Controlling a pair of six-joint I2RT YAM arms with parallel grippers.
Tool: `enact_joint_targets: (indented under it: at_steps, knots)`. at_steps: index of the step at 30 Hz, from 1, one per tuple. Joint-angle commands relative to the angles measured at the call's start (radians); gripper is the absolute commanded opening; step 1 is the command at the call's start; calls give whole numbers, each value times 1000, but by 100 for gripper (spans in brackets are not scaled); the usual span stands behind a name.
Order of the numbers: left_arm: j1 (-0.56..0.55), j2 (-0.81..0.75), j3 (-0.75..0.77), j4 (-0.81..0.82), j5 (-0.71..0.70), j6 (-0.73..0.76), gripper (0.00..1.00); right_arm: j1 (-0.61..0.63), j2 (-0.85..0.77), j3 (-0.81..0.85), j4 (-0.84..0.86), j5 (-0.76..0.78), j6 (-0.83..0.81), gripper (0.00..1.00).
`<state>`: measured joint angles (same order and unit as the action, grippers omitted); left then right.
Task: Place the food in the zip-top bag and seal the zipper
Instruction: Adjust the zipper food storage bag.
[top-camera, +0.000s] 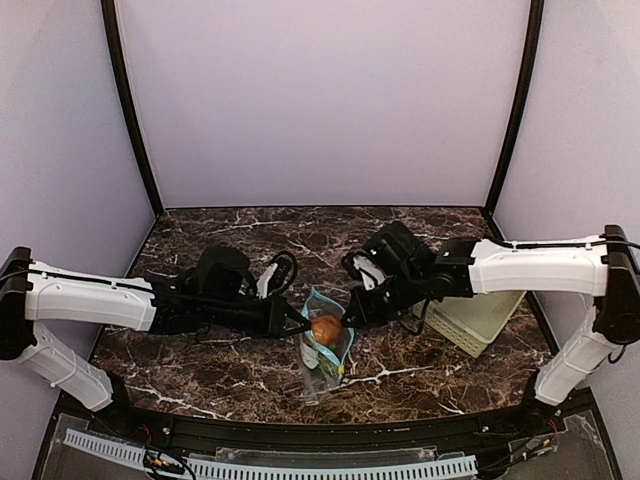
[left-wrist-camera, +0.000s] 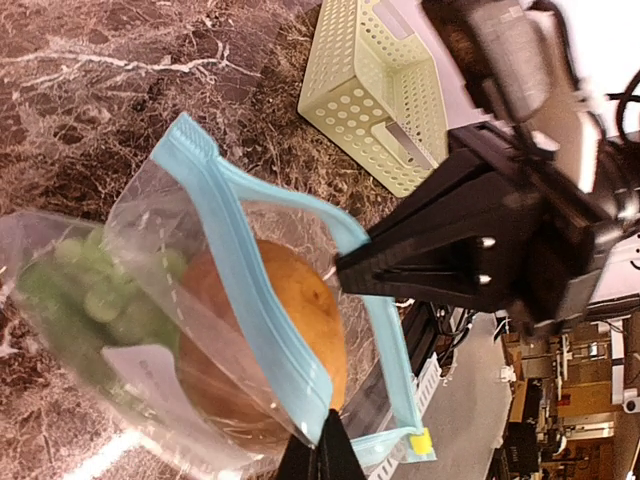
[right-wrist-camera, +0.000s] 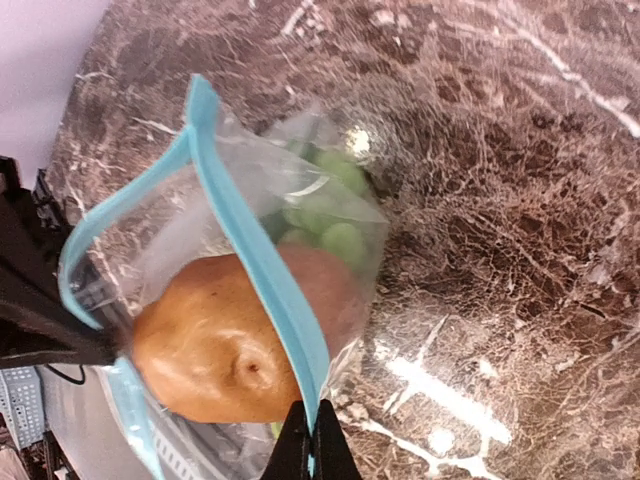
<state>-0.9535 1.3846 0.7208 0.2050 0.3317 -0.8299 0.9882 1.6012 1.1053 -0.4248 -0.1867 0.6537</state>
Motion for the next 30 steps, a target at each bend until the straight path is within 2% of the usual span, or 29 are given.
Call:
enact_joint_targets:
  at_steps: [1, 7, 11, 13, 15, 17, 18, 19, 20, 22, 27, 30]
  knots:
    - [0, -33, 130, -187, -43, 125, 1, 8, -124, 82, -37, -6, 12, 0]
    - [1, 34, 261, -232, -37, 165, 1, 33, -139, 62, -51, 50, 102, 0]
    - [0, 69, 275, -218, -29, 166, 1, 43, -157, 15, -30, 127, 206, 0]
    - [0, 79, 274, -211, -28, 172, 5, 46, -179, -4, -21, 172, 258, 0]
    - [1, 85, 275, -217, -37, 182, 16, 47, -205, -21, -19, 231, 311, 0]
    - [-1, 80, 278, -242, -57, 204, 32, 46, -234, -42, -17, 286, 367, 0]
    - [-2, 75, 277, -251, -64, 217, 46, 46, -247, -50, -17, 311, 392, 0]
    - [-2, 58, 269, -253, -82, 225, 52, 46, -261, -58, -16, 331, 414, 0]
    - [-2, 46, 263, -249, -90, 239, 63, 47, -273, -60, -15, 349, 429, 0]
    - [-8, 7, 242, -240, -114, 270, 74, 47, -286, -59, -20, 384, 454, 0]
    - [-62, -77, 202, -230, -165, 352, 85, 47, -266, -17, -64, 452, 492, 0]
    - [-110, -90, 186, -224, -195, 395, 87, 47, -241, 10, -77, 473, 511, 0]
